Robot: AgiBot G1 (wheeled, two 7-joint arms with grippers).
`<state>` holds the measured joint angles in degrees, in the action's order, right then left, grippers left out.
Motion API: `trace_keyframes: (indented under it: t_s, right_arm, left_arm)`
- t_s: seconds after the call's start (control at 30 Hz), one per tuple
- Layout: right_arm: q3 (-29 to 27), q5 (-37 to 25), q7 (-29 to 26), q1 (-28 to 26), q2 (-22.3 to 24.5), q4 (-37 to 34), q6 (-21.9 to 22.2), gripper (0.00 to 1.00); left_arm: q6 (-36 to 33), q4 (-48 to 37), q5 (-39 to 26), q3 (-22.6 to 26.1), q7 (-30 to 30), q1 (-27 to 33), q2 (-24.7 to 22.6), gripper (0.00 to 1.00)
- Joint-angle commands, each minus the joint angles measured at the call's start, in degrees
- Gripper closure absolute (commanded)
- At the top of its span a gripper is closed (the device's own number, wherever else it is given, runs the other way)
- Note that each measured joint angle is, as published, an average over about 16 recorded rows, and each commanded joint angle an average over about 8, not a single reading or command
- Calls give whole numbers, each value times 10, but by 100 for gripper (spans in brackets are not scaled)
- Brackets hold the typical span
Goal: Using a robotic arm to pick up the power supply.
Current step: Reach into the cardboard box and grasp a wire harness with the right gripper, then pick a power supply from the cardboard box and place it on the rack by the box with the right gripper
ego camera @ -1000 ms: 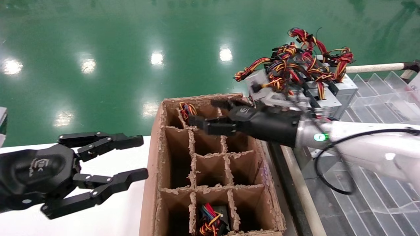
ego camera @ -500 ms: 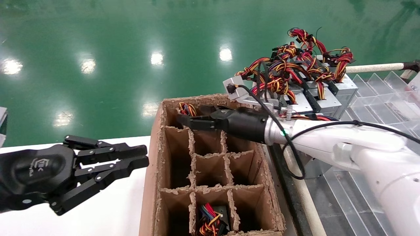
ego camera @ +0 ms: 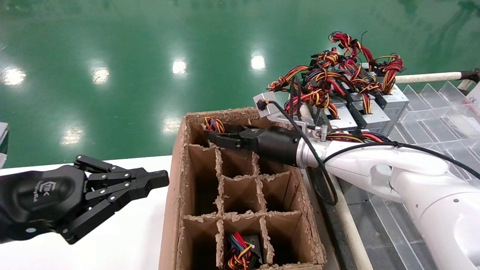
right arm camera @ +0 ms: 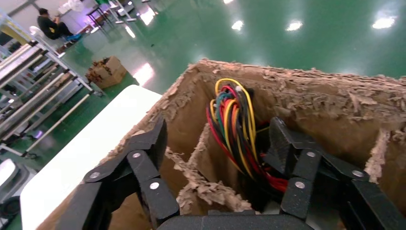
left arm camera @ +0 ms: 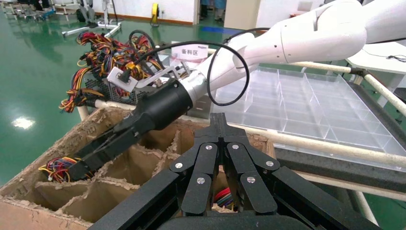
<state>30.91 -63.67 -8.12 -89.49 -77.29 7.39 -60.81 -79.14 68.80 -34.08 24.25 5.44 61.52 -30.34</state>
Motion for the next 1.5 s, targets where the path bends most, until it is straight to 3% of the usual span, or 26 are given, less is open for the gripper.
trace_keyframes:
  t_s: [0.03,0.97,1.27,1.5]
  right_arm:
    - [2,-1,2,-1,-3,-4,6,100]
    - [66,-11,-2,-9,-2,46,47,100]
    - [71,-2,26,-35,7,64,18,100]
    - [55,25,57,-68,38,93,-46,100]
  left_arm:
    - [0,0,0,0,0,0,0,100]
    - [0,0,0,0,0,0,0,100]
    - [0,0,0,0,0,0,0,100]
    - [0,0,0,0,0,0,0,100]
